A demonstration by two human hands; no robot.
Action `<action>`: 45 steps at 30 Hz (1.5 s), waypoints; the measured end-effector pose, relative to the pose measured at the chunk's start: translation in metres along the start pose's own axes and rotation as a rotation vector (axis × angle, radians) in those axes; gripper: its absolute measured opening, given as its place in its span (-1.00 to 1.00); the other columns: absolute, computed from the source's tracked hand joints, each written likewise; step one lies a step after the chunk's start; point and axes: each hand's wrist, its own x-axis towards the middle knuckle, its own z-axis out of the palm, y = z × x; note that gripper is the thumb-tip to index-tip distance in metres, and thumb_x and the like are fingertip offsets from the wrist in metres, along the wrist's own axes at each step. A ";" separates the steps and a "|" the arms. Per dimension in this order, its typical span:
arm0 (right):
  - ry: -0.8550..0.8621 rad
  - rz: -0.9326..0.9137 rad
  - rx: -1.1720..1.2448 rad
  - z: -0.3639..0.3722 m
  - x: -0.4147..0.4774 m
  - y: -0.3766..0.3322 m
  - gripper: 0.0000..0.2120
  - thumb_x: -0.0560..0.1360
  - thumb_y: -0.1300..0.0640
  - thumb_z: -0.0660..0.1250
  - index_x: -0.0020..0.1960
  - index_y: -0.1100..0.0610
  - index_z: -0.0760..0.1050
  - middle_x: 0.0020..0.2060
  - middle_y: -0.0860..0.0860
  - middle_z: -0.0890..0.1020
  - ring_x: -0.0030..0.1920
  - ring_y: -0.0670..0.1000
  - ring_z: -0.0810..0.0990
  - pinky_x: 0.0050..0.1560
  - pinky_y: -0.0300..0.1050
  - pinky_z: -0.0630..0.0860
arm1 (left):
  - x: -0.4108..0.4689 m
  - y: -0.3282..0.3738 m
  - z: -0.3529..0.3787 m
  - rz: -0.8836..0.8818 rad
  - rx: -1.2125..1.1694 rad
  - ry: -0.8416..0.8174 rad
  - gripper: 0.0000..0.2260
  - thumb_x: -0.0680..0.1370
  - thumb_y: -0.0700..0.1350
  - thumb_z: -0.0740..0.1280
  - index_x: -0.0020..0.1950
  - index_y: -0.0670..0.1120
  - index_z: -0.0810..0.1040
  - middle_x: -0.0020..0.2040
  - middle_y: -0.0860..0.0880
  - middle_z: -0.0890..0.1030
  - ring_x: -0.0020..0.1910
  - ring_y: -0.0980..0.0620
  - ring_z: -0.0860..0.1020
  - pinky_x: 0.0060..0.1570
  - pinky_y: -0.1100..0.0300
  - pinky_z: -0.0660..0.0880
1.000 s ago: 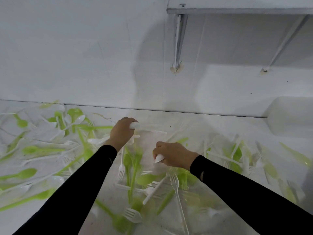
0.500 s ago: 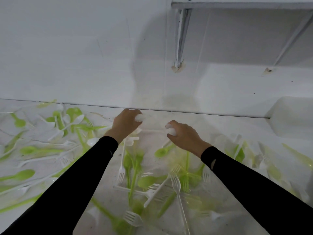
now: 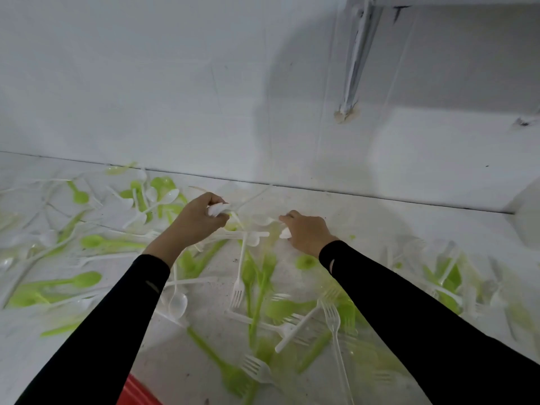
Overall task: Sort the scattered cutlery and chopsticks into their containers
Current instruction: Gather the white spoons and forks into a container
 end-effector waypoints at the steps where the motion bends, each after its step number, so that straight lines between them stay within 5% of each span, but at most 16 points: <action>1: 0.018 0.001 -0.024 0.004 -0.002 0.001 -0.57 0.57 0.22 0.21 0.43 0.07 0.32 0.32 -0.01 0.41 0.02 0.15 0.61 -0.13 -0.07 0.44 | -0.003 -0.001 -0.003 0.004 -0.015 -0.012 -0.84 0.50 -0.18 0.45 0.03 -0.11 0.54 -0.12 0.04 0.61 -0.21 0.02 0.58 -0.19 0.18 0.48; 4: 0.080 0.045 -0.007 0.009 -0.013 0.008 -0.58 0.52 0.33 0.17 0.36 0.14 0.36 0.23 0.06 0.42 -0.06 0.19 0.60 -0.21 -0.09 0.39 | -0.005 -0.003 -0.010 0.042 -0.035 0.006 -0.85 0.47 -0.15 0.50 -0.03 -0.09 0.57 -0.13 0.11 0.59 -0.29 0.07 0.57 -0.23 0.23 0.47; 9: 0.178 0.294 0.269 -0.011 -0.033 0.029 -0.71 0.55 0.25 0.18 0.27 0.19 0.39 0.18 0.11 0.49 0.12 0.22 0.56 -0.03 -0.04 0.40 | -0.006 0.007 -0.008 0.043 0.006 0.093 -0.75 0.37 -0.08 0.59 -0.15 -0.05 0.53 -0.22 0.05 0.57 -0.26 0.07 0.50 -0.27 0.23 0.39; 16: 0.663 0.329 0.606 -0.090 -0.078 0.028 -0.83 0.53 0.13 0.32 0.10 0.11 0.43 -0.18 0.00 0.56 -0.16 0.14 0.51 -0.22 -0.04 0.42 | -0.025 0.055 0.017 0.176 0.091 0.032 -0.88 0.39 -0.09 0.55 -0.15 -0.04 0.64 -0.20 0.03 0.66 -0.13 0.04 0.58 -0.17 0.23 0.41; 19: 0.505 0.190 0.738 -0.101 -0.109 0.016 -0.87 0.53 0.04 0.36 0.01 0.07 0.47 -0.27 -0.05 0.57 -0.32 0.10 0.58 -0.29 0.02 0.57 | -0.043 0.087 0.033 0.258 0.040 0.030 -0.89 0.47 -0.05 0.49 -0.10 -0.05 0.62 -0.21 0.05 0.63 -0.23 0.06 0.55 -0.18 0.23 0.43; 22: 0.383 0.132 0.807 -0.104 -0.140 0.012 -0.87 0.56 0.02 0.35 0.01 0.08 0.53 -0.37 -0.10 0.56 -0.54 -0.01 0.54 -0.47 -0.14 0.49 | -0.064 0.119 0.048 0.255 -0.220 0.013 -0.87 0.61 -0.10 0.32 0.05 -0.16 0.51 -0.15 -0.03 0.60 -0.28 0.07 0.59 -0.23 0.29 0.52; 28: 0.335 0.165 0.979 -0.127 -0.204 0.040 -0.77 0.60 -0.03 0.28 0.06 0.10 0.59 -0.51 0.03 0.57 -0.47 0.05 0.60 -0.42 -0.15 0.53 | -0.104 0.164 0.088 0.272 -0.826 -0.046 -0.77 0.66 -0.29 0.11 0.27 -0.11 0.43 0.17 -0.08 0.63 0.17 0.00 0.61 0.16 0.11 0.54; 32: 0.268 0.202 1.089 -0.136 -0.243 0.073 -0.77 0.60 0.04 0.30 0.08 0.17 0.62 -0.46 0.11 0.58 -0.46 0.03 0.56 -0.41 -0.19 0.49 | -0.124 0.197 0.122 0.219 -1.030 0.025 -0.84 0.68 -0.17 0.15 0.22 -0.04 0.44 -0.22 -0.04 0.51 -0.27 0.03 0.58 0.02 -0.04 0.60; 35: 0.186 0.163 1.195 -0.134 -0.266 0.096 -0.79 0.59 0.07 0.33 0.09 0.19 0.62 -0.27 0.04 0.70 -0.45 0.00 0.51 -0.41 -0.18 0.46 | -0.133 0.222 0.153 0.186 -0.993 -0.032 -0.82 0.64 0.05 0.23 0.17 0.00 0.45 -0.23 -0.03 0.39 -0.36 0.06 0.45 -0.25 0.11 0.57; 39: 0.104 0.137 1.293 -0.123 -0.284 0.114 -0.73 0.56 0.05 0.38 0.18 0.19 0.52 -0.09 0.07 0.72 -0.45 0.00 0.47 -0.44 -0.18 0.38 | -0.149 0.248 0.195 0.163 -0.869 -0.180 -0.58 0.50 0.17 0.40 0.15 -0.11 0.44 -0.24 -0.09 0.51 -0.40 -0.04 0.48 -0.47 0.17 0.41; 45: 0.239 0.284 1.348 -0.099 -0.293 0.142 -0.69 0.55 0.08 0.37 0.18 0.27 0.46 -0.20 0.07 0.67 -0.48 -0.01 0.46 -0.47 -0.18 0.35 | -0.158 0.252 0.241 0.033 -1.041 -0.065 -0.84 0.68 -0.11 0.15 0.22 -0.06 0.45 0.10 -0.09 0.63 0.01 -0.06 0.64 -0.22 0.12 0.55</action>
